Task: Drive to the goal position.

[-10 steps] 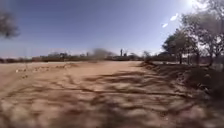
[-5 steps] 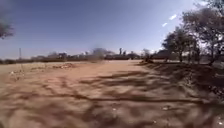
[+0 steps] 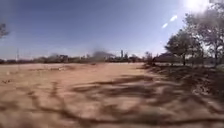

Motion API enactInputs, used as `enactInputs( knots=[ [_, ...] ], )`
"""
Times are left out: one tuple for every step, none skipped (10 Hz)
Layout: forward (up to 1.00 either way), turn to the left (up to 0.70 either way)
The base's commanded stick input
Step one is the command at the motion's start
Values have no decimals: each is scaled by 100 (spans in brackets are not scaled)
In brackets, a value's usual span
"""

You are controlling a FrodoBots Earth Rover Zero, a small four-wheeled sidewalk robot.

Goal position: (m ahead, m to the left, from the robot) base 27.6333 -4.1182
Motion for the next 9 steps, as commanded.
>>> enactInputs(
  knots=[
    [100,0],
    [100,0],
    [100,0],
    [100,0],
    [100,0],
    [100,0],
    [100,0],
    [100,0],
    [100,0]
  ],
)
